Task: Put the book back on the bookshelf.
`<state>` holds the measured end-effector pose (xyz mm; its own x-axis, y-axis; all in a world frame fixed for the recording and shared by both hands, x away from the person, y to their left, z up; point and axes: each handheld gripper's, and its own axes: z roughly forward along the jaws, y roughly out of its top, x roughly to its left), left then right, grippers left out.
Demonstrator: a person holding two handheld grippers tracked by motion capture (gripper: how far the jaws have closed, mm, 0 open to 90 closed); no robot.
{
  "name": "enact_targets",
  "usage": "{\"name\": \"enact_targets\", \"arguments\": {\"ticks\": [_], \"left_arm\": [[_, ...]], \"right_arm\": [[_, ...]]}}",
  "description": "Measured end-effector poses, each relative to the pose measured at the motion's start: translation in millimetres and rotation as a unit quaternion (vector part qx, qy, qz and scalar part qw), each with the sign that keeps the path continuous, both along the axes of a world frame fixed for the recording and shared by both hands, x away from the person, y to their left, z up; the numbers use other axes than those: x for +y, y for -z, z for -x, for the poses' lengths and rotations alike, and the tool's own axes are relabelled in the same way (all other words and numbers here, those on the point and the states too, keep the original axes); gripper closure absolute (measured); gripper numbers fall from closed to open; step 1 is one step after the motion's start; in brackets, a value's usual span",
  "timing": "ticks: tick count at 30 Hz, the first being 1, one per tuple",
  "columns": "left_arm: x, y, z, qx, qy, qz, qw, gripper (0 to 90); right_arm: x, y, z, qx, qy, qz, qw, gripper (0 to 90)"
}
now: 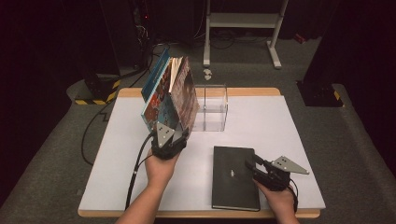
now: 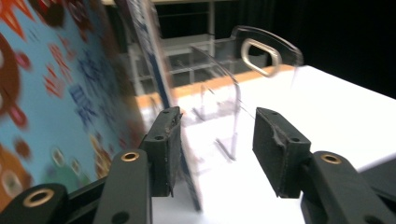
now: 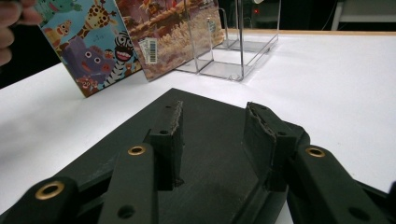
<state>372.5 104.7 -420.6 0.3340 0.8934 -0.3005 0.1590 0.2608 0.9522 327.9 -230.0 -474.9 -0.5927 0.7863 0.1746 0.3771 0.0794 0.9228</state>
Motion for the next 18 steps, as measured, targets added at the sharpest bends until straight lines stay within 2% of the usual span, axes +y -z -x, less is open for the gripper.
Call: {"name": "enact_targets", "arguments": {"ticks": [1,3,4,6,8,10,12,15,18], "left_arm": [[0.4,7.3,8.9,0.010,0.015,0.005,0.9998,49.9],[1.1,15.1,16.3,0.022,0.025,0.008,0.9994,49.2],[1.1,15.1,16.3,0.022,0.025,0.008,0.9994,49.2],[3.5,29.9,29.5,0.037,0.041,0.003,0.9985,49.0],[5.3,38.1,34.7,0.048,0.047,0.001,0.9978,48.1],[9.5,48.7,40.5,0.064,0.056,-0.011,0.9963,48.0],[10.6,53.6,42.9,0.068,0.058,-0.014,0.9959,47.4],[18.9,69.5,47.6,0.082,0.057,-0.034,0.9944,44.5],[23.9,75.1,47.7,0.087,0.052,-0.035,0.9942,41.4]], "right_arm": [[0.1,0.3,0.1,0.001,-0.001,0.002,1.0000,56.5],[0.4,0.9,-0.1,0.002,-0.002,0.003,1.0000,56.2],[0.7,1.2,-0.3,0.002,-0.002,0.004,1.0000,56.1],[1.3,1.6,-0.3,0.004,-0.003,0.006,1.0000,55.9],[1.7,1.9,-0.3,0.003,-0.003,0.008,1.0000,55.6],[2.1,2.1,-0.3,0.004,-0.003,0.009,0.9999,55.4],[2.2,2.1,-0.2,0.006,-0.005,0.009,0.9999,55.4],[2.6,1.6,0.4,0.010,-0.009,0.012,0.9998,54.2],[4.9,1.2,0.7,0.015,-0.015,0.023,0.9995,51.0]]}}
